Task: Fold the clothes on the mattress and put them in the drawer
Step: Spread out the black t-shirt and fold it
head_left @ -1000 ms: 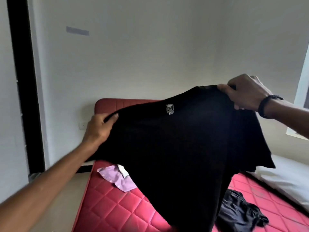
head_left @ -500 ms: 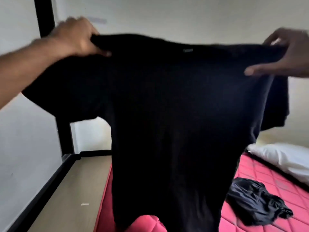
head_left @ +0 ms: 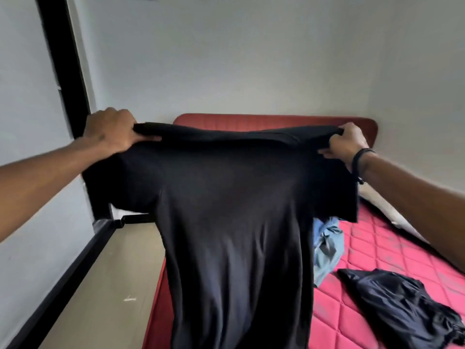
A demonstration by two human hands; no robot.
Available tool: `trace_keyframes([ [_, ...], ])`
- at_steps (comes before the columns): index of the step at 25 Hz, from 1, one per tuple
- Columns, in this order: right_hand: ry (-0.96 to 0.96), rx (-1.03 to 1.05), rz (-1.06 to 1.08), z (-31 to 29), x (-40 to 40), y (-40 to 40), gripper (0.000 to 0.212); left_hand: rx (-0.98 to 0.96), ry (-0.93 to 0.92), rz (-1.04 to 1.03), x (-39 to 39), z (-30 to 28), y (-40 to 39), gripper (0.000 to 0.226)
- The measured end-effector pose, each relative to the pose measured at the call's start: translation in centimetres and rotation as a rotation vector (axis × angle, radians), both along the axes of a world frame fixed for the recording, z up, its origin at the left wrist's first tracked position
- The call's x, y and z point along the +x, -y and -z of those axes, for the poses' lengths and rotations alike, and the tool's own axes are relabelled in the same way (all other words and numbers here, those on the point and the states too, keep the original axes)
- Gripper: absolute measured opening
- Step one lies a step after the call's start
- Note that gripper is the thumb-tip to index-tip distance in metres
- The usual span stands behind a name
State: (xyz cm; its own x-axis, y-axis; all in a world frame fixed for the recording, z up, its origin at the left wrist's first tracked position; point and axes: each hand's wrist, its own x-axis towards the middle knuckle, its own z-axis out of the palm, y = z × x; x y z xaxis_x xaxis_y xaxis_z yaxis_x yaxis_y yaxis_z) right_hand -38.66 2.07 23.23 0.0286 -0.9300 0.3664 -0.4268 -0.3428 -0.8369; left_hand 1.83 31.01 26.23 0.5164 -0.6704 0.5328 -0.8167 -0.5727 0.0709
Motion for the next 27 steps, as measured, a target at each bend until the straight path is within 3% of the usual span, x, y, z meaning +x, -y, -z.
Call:
trace_keyframes([
  [4, 0.143, -0.233, -0.052, -4.3, 3.4, 5.9, 0.032, -0.264, 0.052, -0.027, 3.0, -7.3, 2.5, 0.101],
  [6, 0.243, -0.302, -0.108, -6.8, 3.3, 3.7, 0.027, -0.339, 0.042, 0.044, 3.3, -10.0, 1.9, 0.094],
  [9, 0.329, -0.333, -0.174, -5.5, 1.1, 1.1, 0.028, -0.324, -0.028, 0.172, 1.9, -7.6, -1.3, 0.084],
  [11, 0.33, -0.359, -0.171, -0.7, -2.1, -0.7, 0.031, -0.221, -0.084, 0.284, -1.1, -2.2, -3.9, 0.074],
  [14, 0.056, -0.38, -0.1, 11.7, -9.2, -3.3, 0.024, 0.004, -0.258, 0.433, -6.2, 11.1, -8.2, 0.062],
  [18, -0.358, -0.066, -0.133, 30.1, -17.3, -8.2, 0.024, 0.387, -0.395, 0.527, -12.1, 32.0, -10.8, 0.056],
  [20, -0.525, 0.075, -0.127, 37.7, -20.1, -9.6, 0.048, 0.552, -0.457, 0.618, -15.0, 40.0, -11.3, 0.064],
  [22, -0.661, 0.1, -0.193, 42.4, -22.0, -10.7, 0.057, 0.686, -0.448, 0.658, -18.0, 43.7, -11.0, 0.073],
  [24, -0.782, 0.055, -0.24, 43.9, -24.0, -11.2, 0.046, 0.819, -0.419, 0.613, -18.8, 44.4, -10.6, 0.076],
  [27, -0.951, 0.0, -0.239, 44.1, -27.4, -11.5, 0.047, 0.934, -0.514, 0.57, -20.2, 44.3, -11.7, 0.065],
])
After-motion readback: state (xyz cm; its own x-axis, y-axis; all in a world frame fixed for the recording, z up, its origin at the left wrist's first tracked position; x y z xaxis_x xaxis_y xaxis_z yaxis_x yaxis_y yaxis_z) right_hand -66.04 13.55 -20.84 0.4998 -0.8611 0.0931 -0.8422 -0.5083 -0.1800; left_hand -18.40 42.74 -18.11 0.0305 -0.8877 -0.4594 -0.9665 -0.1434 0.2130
